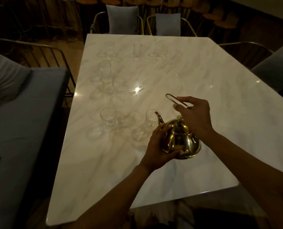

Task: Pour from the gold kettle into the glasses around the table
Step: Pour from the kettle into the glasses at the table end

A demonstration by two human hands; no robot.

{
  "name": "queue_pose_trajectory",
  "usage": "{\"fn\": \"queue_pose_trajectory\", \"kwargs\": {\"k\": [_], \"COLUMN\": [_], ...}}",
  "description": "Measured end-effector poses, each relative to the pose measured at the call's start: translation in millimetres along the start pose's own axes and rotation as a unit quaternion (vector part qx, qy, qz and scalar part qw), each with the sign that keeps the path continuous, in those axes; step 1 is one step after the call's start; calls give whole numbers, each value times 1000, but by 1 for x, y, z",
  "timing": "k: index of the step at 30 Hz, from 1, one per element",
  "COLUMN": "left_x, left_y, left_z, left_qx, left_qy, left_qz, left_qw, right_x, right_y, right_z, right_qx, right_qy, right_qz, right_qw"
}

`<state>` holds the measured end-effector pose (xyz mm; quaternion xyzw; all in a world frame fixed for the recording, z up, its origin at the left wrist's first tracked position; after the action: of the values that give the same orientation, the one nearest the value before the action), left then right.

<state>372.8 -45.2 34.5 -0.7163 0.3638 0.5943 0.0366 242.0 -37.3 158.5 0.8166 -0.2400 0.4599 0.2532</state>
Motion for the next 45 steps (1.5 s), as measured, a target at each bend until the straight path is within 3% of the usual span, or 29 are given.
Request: {"fn": "queue_pose_trajectory", "kwargs": {"k": [18,45], "left_x": [16,13], "left_y": [-6,3], "left_z": [14,21], "left_qx": [-47,-51], "left_qy": [-63,-77], "left_qz": [-105,-144], "left_qw": [991,985], "right_x": [-4,-3], "right_y": [18,31], "right_z": [14,10], "right_qx": [64,79], "right_qy": [-44,-59], "right_qz": [19,-2], "right_qw": [997,995]}}
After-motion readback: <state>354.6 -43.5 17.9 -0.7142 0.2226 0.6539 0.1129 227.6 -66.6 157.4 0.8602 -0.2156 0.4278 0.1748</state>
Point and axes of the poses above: each hand's wrist, its own y-axis towards the middle knuckle, its own z-axis out of the palm, x = y × z, the point moved 9 cm from there along y, towards the middle knuckle, and after that the axes turned 1 degree about -y, right-handed, at the moved point
